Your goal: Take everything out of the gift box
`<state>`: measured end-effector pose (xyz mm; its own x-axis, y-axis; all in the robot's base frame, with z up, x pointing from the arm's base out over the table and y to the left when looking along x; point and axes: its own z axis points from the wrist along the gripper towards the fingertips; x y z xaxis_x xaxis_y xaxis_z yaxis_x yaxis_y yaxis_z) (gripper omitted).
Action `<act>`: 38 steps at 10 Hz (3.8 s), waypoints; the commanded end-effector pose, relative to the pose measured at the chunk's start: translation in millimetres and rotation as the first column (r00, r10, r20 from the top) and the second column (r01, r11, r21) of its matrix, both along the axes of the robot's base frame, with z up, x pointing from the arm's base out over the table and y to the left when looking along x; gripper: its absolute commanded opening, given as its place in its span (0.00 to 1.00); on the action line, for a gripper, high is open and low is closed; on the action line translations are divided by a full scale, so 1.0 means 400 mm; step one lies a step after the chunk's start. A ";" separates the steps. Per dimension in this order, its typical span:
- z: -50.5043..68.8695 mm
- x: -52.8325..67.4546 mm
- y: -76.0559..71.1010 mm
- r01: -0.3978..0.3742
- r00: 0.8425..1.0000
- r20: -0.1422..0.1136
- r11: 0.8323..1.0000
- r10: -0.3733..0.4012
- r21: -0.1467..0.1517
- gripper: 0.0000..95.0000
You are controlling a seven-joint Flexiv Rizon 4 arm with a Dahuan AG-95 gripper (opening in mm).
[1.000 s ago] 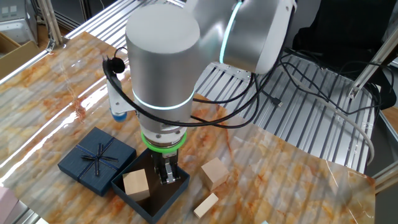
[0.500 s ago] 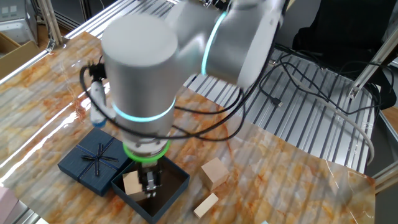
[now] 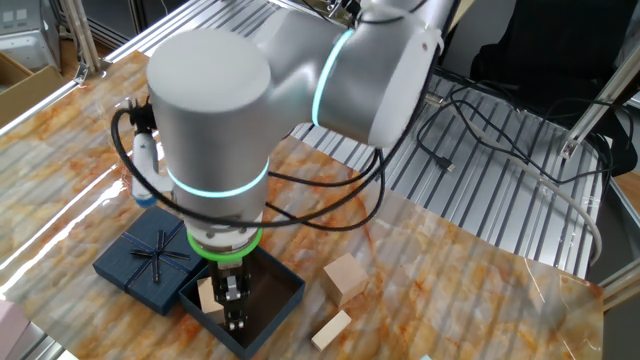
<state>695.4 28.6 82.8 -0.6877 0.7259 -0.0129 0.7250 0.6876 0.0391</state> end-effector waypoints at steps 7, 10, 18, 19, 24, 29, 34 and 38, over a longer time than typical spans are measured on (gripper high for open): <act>-0.033 0.033 -0.001 0.010 1.000 0.001 1.000 -0.010 0.015 1.00; -0.040 0.035 -0.011 0.003 1.000 -0.001 1.000 -0.003 0.022 1.00; -0.062 0.007 -0.009 -0.029 1.000 0.002 1.000 0.029 0.011 1.00; -0.066 0.002 -0.009 -0.032 0.999 0.003 0.999 0.032 0.010 1.00; -0.088 -0.003 -0.012 -0.028 1.000 0.010 1.000 0.028 0.002 1.00; -0.109 0.006 -0.013 -0.032 0.999 0.015 0.999 0.032 -0.010 1.00; -0.116 0.008 -0.013 -0.051 0.998 0.023 0.998 0.052 -0.020 0.40; -0.116 0.008 -0.013 -0.056 0.998 0.026 0.998 0.057 -0.025 0.00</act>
